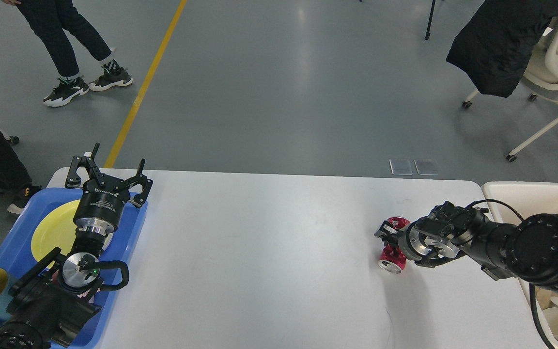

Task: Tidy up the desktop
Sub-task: 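Lift the red can and carry it into the white bin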

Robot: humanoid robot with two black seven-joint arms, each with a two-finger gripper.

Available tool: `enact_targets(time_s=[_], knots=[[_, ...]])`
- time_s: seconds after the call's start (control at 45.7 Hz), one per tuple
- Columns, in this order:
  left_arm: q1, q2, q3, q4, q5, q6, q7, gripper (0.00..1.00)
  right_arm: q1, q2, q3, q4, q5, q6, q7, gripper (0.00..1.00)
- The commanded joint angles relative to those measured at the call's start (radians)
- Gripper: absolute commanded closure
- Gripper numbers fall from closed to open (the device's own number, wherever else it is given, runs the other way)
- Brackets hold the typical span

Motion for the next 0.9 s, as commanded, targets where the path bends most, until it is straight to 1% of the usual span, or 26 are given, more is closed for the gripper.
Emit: enact_targets(time_s=[0.0,0.109,0.197,0.241,0.306,0.35,0.438,0.503,0.7,0.766,0.876], knots=[[0.0,0.0,0.0,0.0,0.0,0.0,0.0,0.04,0.015,-0.009,-0.001,0.004,0.0,-0.002,-0.021,1.0],[0.0,0.0,0.0,0.0,0.0,0.0,0.0,0.04,0.05,-0.029,-0.003,0.036,0.005,0.001,-0.042,1.0],[0.0,0.0,0.0,0.0,0.0,0.0,0.0,0.04,0.099,-0.074,-0.012,0.131,0.004,0.005,-0.059,1.0],[0.0,0.0,0.0,0.0,0.0,0.0,0.0,0.04,0.139,-0.083,-0.024,0.178,-0.001,0.014,-0.079,1.0],[0.0,0.0,0.0,0.0,0.0,0.0,0.0,0.04,0.203,-0.103,-0.05,0.255,-0.004,0.021,-0.128,1.0],[0.0,0.0,0.0,0.0,0.0,0.0,0.0,0.04,0.258,-0.124,-0.073,0.321,-0.003,0.026,-0.14,1.0],[0.0,0.0,0.0,0.0,0.0,0.0,0.0,0.04,0.393,-0.153,-0.131,0.45,-0.003,0.052,-0.142,1.0],[0.0,0.0,0.002,0.0,0.0,0.0,0.0,0.04,0.511,-0.172,-0.193,0.543,-0.003,0.09,-0.142,1.0],[0.0,0.0,0.002,0.0,0.0,0.0,0.0,0.04,0.878,-0.176,-0.364,0.796,0.0,0.265,-0.142,1.0],[0.0,0.0,0.0,0.0,0.0,0.0,0.0,0.04,0.988,-0.185,-0.389,0.876,0.0,0.32,-0.14,1.0],[0.0,0.0,0.0,0.0,0.0,0.0,0.0,0.04,1.154,-0.218,-0.415,1.005,0.003,0.382,-0.139,1.0]])
